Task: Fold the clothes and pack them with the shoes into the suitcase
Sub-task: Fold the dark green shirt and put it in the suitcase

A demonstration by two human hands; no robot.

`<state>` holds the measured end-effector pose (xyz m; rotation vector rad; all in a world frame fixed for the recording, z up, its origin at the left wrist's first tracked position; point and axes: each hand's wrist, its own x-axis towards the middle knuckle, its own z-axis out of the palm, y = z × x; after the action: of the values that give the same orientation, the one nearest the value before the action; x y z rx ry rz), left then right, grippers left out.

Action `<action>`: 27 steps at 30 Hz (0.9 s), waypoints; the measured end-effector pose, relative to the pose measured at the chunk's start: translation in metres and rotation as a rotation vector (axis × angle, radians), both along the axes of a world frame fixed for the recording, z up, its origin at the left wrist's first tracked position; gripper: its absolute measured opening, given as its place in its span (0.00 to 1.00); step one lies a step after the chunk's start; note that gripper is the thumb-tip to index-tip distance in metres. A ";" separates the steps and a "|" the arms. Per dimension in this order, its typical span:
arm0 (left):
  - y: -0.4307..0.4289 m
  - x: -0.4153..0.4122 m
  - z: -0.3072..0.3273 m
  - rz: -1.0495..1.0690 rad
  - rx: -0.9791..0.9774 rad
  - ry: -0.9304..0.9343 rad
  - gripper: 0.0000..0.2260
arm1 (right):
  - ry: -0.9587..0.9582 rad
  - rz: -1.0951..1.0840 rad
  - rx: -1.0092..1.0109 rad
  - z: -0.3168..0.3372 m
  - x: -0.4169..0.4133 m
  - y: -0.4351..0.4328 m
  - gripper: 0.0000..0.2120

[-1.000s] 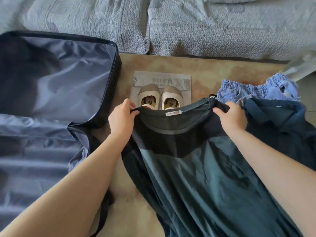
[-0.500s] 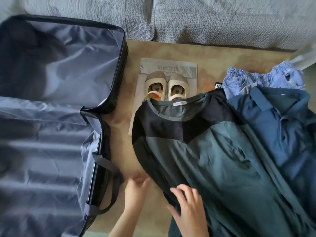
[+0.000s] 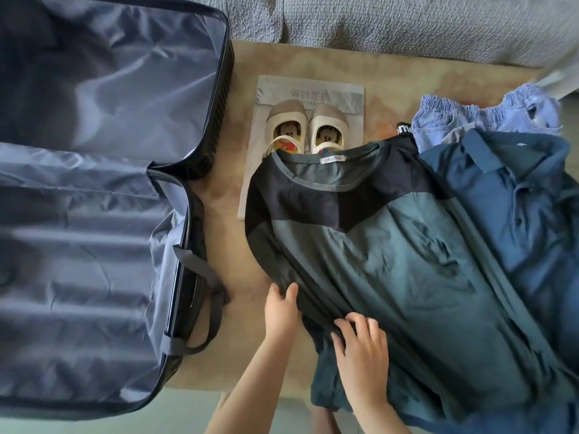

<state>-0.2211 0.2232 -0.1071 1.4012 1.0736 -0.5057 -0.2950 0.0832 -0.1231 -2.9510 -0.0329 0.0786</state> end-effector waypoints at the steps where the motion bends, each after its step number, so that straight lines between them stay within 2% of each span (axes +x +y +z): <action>1: 0.000 -0.002 0.001 0.016 -0.014 0.013 0.07 | -0.012 -0.010 0.035 0.000 -0.001 0.001 0.13; 3: 0.005 -0.006 0.005 0.044 0.004 0.019 0.07 | -0.040 -0.026 0.112 0.005 -0.002 0.008 0.12; 8: 0.027 -0.008 0.032 0.001 0.224 -0.078 0.07 | -0.101 0.057 0.290 0.025 -0.015 0.043 0.10; 11: 0.043 -0.005 0.053 -0.049 0.285 -0.126 0.12 | -0.029 0.005 0.378 0.034 -0.023 0.074 0.12; 14: 0.058 -0.007 0.059 -0.277 0.454 -0.138 0.17 | 0.122 -0.102 0.520 0.044 -0.021 0.104 0.14; 17: 0.066 -0.006 0.060 -0.429 0.604 -0.136 0.16 | 0.195 -0.157 0.599 0.049 -0.021 0.129 0.18; 19: 0.069 -0.006 0.055 -0.449 0.605 -0.104 0.17 | 0.257 -0.188 0.586 0.052 -0.023 0.142 0.24; 21: 0.073 -0.010 0.046 -0.485 0.564 -0.067 0.23 | 0.374 -0.187 0.624 0.052 -0.019 0.149 0.16; 23: 0.076 -0.017 0.037 -0.484 0.517 -0.051 0.28 | 0.490 -0.156 0.653 0.041 -0.023 0.145 0.19; 25: 0.077 -0.025 0.030 -0.469 0.520 -0.047 0.30 | 0.514 -0.115 0.640 0.033 -0.027 0.133 0.21; 27: 0.075 -0.032 0.026 -0.477 0.570 -0.061 0.32 | 0.441 -0.131 0.615 0.032 -0.028 0.115 0.18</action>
<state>-0.2528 0.2983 -0.0810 2.1877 0.8610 -0.5103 -0.3230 0.1977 -0.0910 -2.2593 0.1671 0.5831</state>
